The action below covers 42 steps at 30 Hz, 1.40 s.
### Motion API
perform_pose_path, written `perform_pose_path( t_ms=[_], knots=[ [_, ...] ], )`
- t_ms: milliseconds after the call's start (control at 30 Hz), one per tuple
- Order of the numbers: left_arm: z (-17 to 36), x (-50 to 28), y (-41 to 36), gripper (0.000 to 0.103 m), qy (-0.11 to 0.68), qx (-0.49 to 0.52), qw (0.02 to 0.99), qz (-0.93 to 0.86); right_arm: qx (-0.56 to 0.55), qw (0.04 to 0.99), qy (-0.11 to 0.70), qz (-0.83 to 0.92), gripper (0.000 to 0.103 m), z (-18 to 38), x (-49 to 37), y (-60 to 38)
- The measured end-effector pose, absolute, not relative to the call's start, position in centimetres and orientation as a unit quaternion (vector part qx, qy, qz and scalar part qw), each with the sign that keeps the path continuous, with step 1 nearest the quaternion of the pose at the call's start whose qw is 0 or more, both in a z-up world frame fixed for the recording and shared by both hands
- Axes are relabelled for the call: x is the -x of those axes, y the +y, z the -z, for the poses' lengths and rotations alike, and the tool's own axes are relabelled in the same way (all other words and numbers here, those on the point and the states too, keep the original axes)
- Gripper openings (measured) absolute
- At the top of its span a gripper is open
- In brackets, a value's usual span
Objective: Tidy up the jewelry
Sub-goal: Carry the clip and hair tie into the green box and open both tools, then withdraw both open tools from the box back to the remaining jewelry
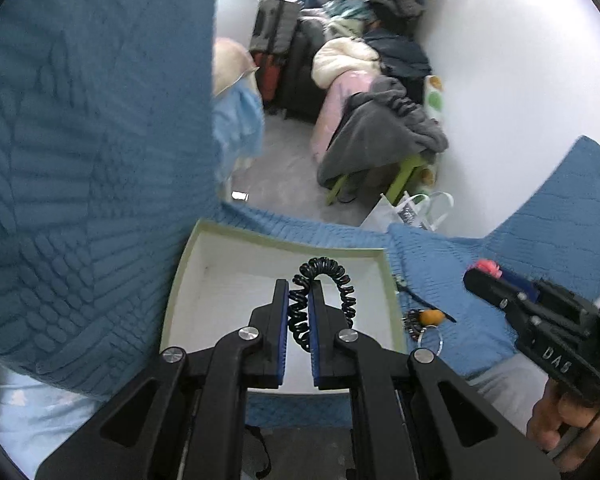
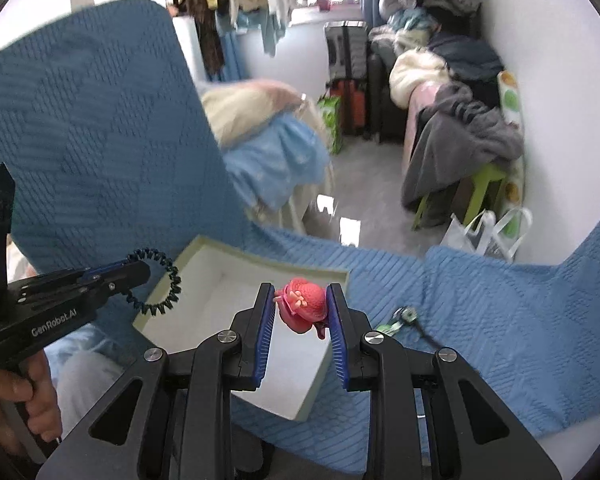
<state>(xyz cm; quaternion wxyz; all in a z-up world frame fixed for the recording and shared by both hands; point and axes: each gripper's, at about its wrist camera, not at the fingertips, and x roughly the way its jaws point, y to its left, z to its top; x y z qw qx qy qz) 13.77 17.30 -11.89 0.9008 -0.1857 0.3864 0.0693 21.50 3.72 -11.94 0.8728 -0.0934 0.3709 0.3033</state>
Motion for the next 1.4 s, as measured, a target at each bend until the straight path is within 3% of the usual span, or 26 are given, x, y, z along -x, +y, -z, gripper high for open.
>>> perform_pose_path(
  t_ms=[500,933,967,1100,1400],
  knots=[
    [18.7,-16.5,19.5,0.009,0.463,0.198,0.858,-0.101,0.121,0.814,0.490,-0.288,0.023,22.5,-24.1,7.8],
    [19.2,-16.2,20.3,0.011,0.472,0.203,0.851,-0.109,0.129,0.803,0.501,-0.296,0.024,23.5,-24.4,8.4],
    [19.1,-16.2,20.3,0.015,0.471,0.206,0.851,-0.107,0.128,0.804,0.500,-0.296,0.025,23.4,-24.4,8.4],
    [18.0,-15.6,20.3,0.051,0.458,0.203,0.856,-0.126,0.120,0.807,0.493,-0.303,0.037,22.7,-24.3,8.0],
    [13.8,-14.1,18.6,0.062,0.407,0.176,0.887,-0.126,0.111,0.827,0.453,-0.315,0.037,19.1,-23.6,6.8]
  ],
)
